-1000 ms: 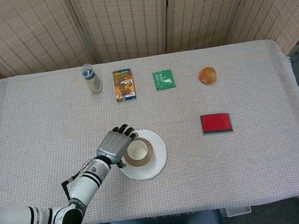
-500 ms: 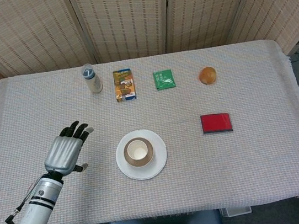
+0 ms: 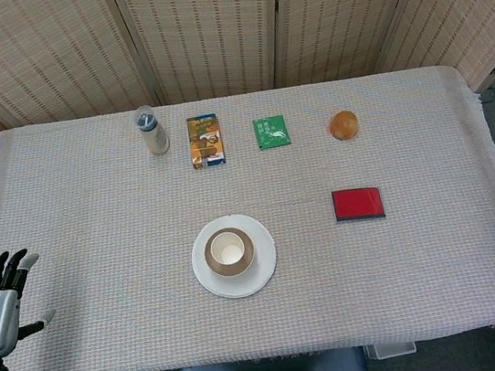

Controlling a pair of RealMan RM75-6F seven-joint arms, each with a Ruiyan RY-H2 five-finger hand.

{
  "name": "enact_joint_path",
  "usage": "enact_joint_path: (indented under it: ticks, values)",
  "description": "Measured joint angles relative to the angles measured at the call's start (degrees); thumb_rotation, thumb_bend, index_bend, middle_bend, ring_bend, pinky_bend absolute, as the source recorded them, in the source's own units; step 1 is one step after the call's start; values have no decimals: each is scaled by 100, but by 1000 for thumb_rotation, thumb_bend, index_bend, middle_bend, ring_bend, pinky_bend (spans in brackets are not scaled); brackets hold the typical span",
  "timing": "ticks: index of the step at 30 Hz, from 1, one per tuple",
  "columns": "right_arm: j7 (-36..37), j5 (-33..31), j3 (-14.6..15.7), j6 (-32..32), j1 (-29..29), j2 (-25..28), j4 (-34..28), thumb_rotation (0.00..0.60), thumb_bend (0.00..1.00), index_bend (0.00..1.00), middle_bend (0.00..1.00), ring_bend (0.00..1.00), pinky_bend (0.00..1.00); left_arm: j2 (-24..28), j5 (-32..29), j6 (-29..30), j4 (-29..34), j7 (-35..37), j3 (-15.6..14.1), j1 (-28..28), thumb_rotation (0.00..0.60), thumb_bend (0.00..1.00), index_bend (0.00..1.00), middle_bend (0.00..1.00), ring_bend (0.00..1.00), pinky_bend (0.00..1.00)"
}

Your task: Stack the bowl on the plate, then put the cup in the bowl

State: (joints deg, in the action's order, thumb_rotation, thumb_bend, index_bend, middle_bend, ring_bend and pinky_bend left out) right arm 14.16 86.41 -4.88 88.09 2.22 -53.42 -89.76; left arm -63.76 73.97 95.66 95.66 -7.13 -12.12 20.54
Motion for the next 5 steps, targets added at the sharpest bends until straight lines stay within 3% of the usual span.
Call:
enact_joint_path:
  ticks: [5]
  values:
    - [-814,-344,-22,-125,4,-147,-478,600,247,0,13,0,0,-286,177,241,-465,14,47,-516,600,107,163,129,0,199]
